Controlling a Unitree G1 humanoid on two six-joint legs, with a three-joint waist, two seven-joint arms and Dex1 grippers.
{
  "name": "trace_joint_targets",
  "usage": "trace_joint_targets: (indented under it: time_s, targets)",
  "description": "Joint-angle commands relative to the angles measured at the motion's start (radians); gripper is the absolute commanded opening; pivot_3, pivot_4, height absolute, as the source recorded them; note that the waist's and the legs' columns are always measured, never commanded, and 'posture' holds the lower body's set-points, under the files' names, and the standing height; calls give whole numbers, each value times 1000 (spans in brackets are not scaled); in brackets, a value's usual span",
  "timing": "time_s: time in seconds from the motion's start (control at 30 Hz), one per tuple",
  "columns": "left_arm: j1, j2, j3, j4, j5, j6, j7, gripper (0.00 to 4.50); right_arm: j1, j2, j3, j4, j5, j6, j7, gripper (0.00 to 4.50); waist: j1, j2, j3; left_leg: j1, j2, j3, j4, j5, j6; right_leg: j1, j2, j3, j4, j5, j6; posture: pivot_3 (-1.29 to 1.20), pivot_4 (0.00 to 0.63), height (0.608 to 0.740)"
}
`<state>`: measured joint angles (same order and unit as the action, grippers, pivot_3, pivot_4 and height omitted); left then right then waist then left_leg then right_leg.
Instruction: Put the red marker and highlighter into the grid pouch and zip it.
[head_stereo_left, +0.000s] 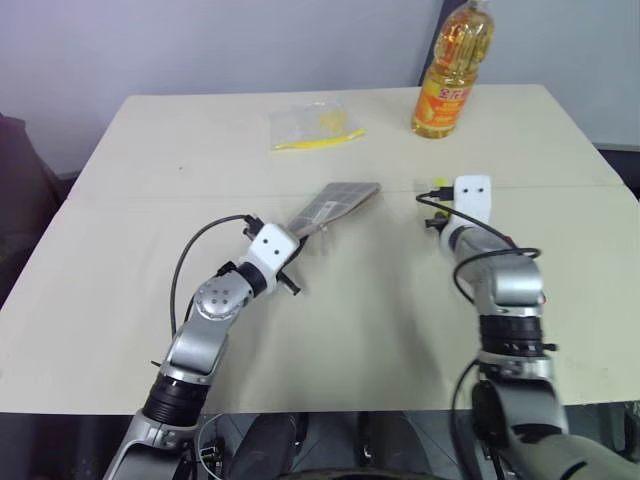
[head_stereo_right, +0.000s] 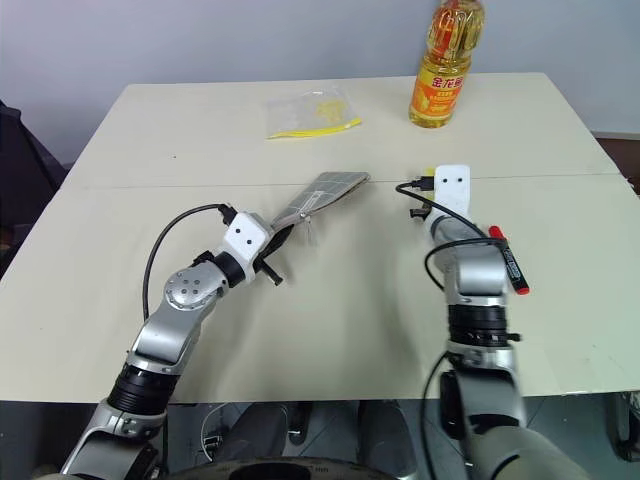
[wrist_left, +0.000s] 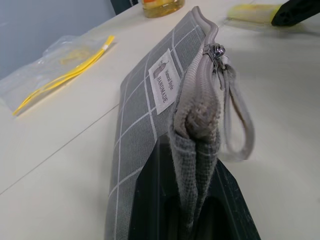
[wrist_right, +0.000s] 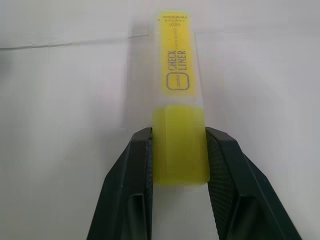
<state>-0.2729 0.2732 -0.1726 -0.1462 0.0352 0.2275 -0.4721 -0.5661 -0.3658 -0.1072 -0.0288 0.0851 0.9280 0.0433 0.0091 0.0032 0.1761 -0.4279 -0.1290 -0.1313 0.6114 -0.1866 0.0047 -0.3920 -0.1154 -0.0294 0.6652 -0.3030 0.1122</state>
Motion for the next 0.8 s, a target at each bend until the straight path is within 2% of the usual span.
trace_joint_targets:
  time_s: [0.03,0.07,0.13,0.23,0.43,0.8]
  targets:
    - [-21,12,37,-19,-59,-9,-38,0,44,-152,81,-163,35,-82,243,872,-5,0,0,0,0,0,0,0,0,0,0,0,0,0,0,0,150,740]
    - [-25,23,43,-17,-78,-10,-63,0,76,-228,81,-222,66,-111,348,872,-9,0,0,0,1,0,0,0,0,0,0,0,0,0,0,0,150,740]
    - [-30,40,51,-12,-103,-16,-100,0,112,-310,65,-298,115,-124,475,872,-4,1,1,0,2,0,0,0,0,0,1,0,0,0,0,0,150,740]
    - [-36,57,50,-5,-125,-28,-130,0,140,-364,60,-348,164,-122,547,872,-11,0,2,-1,1,1,0,-1,1,0,0,0,-2,0,0,0,150,740]
    - [-42,66,46,0,-126,-34,-143,0,166,-363,62,-421,205,-85,576,872,-4,-1,2,-1,2,0,1,-1,1,0,-1,-1,-2,0,0,0,150,740]
    - [-52,60,53,17,-110,-41,-105,0,188,-378,10,-405,224,-59,564,872,4,-2,3,-1,1,0,1,-1,1,0,-1,-1,-2,0,0,0,150,740]
